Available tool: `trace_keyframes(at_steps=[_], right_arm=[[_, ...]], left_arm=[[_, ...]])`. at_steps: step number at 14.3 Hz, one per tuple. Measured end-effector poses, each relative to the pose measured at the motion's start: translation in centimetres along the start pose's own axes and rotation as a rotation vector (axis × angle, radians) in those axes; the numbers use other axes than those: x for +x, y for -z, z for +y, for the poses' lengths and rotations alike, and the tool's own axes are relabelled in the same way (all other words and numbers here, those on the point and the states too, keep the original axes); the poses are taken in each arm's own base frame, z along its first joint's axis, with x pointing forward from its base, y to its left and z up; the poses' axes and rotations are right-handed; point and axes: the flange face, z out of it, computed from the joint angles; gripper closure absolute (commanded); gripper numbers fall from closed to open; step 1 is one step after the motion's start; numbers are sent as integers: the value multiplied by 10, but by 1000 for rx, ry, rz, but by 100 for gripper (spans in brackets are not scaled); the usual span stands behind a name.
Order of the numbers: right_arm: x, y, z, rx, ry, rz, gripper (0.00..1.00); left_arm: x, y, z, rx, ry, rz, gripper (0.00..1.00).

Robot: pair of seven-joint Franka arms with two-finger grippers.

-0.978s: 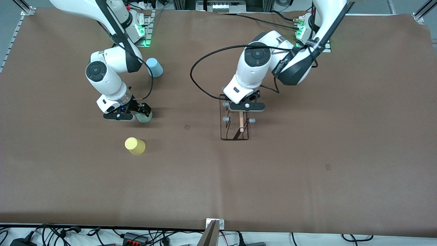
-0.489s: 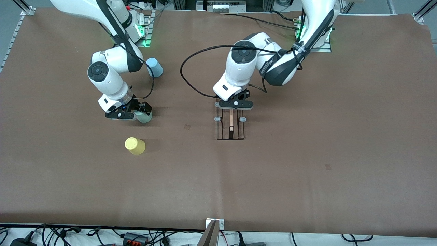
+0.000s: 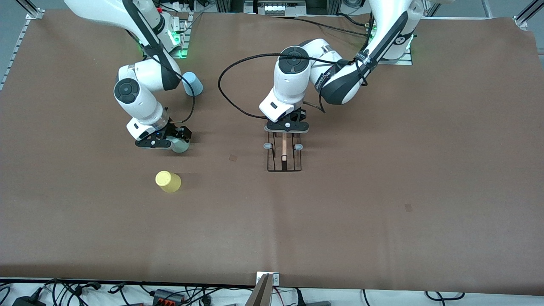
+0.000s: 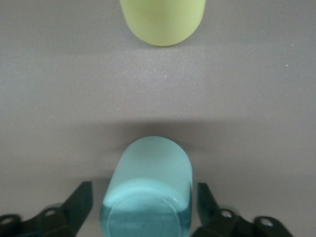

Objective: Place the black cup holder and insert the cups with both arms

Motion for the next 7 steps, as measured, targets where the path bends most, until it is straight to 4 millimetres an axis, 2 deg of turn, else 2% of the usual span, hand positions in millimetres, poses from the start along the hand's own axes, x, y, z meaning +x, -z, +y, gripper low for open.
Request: trace_keyframes(at_steps=[1,2,3,5,7], right_arm=[[0,0,0,0,0,1,88],[1,3,0,2,1,6,92],[2,4,-1,2,4,9,95],[4,9,-1,2,29,13,95],[11,26,4,-9,70,-2,95]], left_arm=[[0,0,0,6,-4,8,92],[-1,-1,1,14,-9,18,86],[-1,-1,1,18,-12,23,68],[-1,-1,2,24,-20,30,23],[1,-1,0,28,-19,35,1]])
